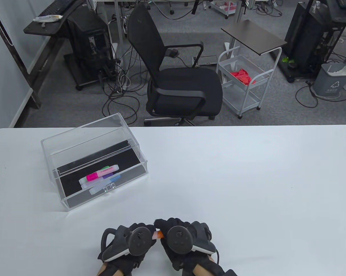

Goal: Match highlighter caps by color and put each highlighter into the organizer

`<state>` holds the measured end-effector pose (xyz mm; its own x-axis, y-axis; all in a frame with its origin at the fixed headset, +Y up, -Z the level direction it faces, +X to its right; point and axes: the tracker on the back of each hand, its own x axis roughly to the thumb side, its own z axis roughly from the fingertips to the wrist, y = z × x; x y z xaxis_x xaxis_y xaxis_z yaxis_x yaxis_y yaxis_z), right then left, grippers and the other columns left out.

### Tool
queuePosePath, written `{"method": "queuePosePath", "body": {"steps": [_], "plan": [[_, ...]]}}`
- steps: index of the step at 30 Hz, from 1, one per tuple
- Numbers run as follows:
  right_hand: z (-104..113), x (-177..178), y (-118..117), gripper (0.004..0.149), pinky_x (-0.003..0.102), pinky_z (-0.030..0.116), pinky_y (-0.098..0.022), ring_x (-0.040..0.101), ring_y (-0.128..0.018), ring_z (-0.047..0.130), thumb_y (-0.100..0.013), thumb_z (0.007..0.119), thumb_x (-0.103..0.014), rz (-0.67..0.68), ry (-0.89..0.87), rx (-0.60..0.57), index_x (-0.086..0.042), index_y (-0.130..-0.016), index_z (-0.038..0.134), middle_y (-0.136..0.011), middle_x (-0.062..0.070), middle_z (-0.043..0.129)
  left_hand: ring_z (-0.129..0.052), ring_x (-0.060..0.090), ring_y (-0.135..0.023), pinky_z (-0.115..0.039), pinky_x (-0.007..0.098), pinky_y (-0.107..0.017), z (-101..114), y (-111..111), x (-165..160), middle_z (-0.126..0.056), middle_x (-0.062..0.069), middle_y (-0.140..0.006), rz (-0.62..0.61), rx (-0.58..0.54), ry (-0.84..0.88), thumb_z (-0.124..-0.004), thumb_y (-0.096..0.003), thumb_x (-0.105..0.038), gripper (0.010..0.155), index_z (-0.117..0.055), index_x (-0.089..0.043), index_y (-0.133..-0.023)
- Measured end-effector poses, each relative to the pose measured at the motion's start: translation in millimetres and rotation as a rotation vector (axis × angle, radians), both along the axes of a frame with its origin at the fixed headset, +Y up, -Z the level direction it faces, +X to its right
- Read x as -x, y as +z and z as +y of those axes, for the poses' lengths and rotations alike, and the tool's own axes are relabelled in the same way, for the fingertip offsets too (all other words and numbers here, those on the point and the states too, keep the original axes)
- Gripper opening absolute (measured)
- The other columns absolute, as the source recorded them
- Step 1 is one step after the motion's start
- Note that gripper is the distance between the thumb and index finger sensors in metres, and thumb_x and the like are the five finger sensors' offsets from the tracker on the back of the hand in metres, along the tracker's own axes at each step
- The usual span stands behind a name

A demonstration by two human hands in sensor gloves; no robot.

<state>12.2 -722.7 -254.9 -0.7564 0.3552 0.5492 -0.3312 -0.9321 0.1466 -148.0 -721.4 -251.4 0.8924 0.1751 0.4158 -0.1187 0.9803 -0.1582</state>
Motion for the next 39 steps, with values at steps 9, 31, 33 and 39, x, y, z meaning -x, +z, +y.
{"method": "queuePosePath", "body": {"steps": [9, 31, 33, 39], "plan": [[1.4, -1.2, 2.7, 0.059, 0.053, 0.066, -0.051, 0.024, -0.064, 0.074, -0.046, 0.064, -0.026, 0.032, -0.03, 0.017, -0.026, -0.093, 0.029, -0.077, 0.005, 0.06, -0.096, 0.012, -0.04, -0.093, 0.027, -0.025, 0.2, 1.1, 0.9, -0.085, -0.013, -0.062, -0.014, 0.005, 0.041, -0.068, -0.0468, -0.049, 0.049, -0.068, -0.028, -0.091], [-1.2, -31.7, -12.7, 0.077, 0.071, 0.024, -0.071, 0.038, -0.107, 0.025, -0.045, 0.074, -0.044, -0.307, 0.132, 0.058, -0.032, -0.101, 0.022, -0.113, 0.007, 0.019, -0.09, 0.015, -0.058, -0.088, 0.029, -0.041, 7.3, -22.1, 21.8, -0.077, -0.013, -0.077, 0.192, -0.072, -0.114, -0.065, -0.049, -0.055, 0.057, -0.056, -0.032, -0.1], [-1.0, -34.1, -13.4, 0.077, 0.072, 0.023, -0.071, 0.038, -0.107, 0.023, -0.045, 0.073, -0.045, -0.32, 0.141, 0.059, -0.032, -0.102, 0.023, -0.114, 0.006, 0.019, -0.089, 0.015, -0.06, -0.088, 0.029, -0.043, 16.3, -28.8, 24.0, -0.076, -0.013, -0.079, 0.209, -0.098, -0.14, -0.064, -0.049, -0.055, 0.058, -0.054, -0.032, -0.101], [2.8, -42.2, -11.9, 0.076, 0.072, 0.017, -0.07, 0.037, -0.107, 0.014, -0.044, 0.07, -0.048, -0.369, 0.19, 0.051, -0.035, -0.102, 0.022, -0.114, 0.005, 0.014, -0.085, 0.017, -0.066, -0.085, 0.03, -0.049, 43.8, -64.5, 52.2, -0.071, -0.011, -0.084, 0.307, -0.105, -0.123, -0.062, -0.0491, -0.056, 0.062, -0.048, -0.032, -0.105]]}}
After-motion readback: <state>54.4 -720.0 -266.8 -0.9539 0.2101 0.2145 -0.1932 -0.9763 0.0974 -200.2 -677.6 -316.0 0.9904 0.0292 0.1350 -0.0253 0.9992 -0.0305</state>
